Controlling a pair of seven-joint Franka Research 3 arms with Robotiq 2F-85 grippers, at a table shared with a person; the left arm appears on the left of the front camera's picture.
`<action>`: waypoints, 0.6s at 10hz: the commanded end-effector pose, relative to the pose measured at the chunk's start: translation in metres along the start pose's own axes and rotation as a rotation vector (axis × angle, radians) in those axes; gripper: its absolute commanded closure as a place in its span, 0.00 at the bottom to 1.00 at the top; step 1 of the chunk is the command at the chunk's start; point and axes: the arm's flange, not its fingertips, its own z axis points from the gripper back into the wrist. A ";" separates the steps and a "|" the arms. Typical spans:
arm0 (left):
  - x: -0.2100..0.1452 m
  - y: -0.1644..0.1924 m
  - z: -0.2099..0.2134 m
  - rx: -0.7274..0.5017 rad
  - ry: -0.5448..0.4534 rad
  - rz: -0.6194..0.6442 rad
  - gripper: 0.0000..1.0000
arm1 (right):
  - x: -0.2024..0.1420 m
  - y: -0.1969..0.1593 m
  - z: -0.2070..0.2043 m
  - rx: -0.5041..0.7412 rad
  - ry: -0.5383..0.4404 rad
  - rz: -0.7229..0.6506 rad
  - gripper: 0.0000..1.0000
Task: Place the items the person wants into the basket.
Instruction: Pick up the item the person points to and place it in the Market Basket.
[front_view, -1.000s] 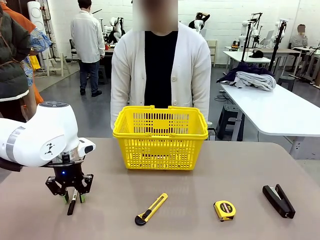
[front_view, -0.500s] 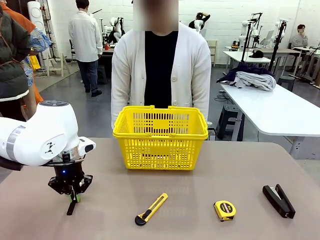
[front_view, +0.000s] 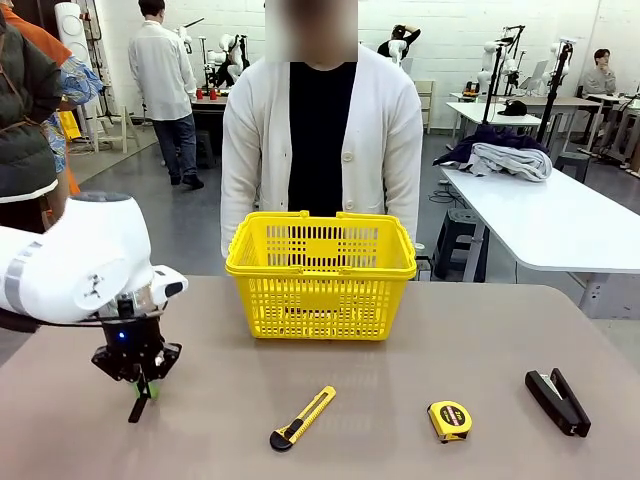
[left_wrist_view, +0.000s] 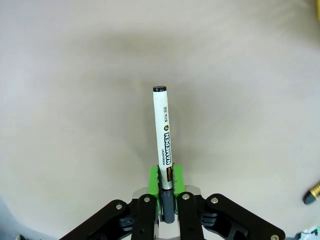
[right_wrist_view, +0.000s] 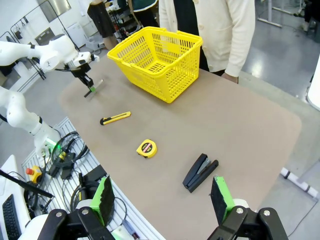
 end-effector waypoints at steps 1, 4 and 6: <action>-0.014 0.018 0.072 -0.041 0.002 -0.106 1.00 | 0.002 -0.001 0.002 0.017 -0.020 0.010 0.00; -0.025 0.026 0.172 -0.060 -0.005 -0.190 1.00 | 0.002 -0.001 0.002 0.017 -0.020 0.010 0.00; -0.025 0.033 0.213 -0.091 0.034 -0.204 1.00 | 0.002 -0.001 0.002 0.017 -0.020 0.010 0.00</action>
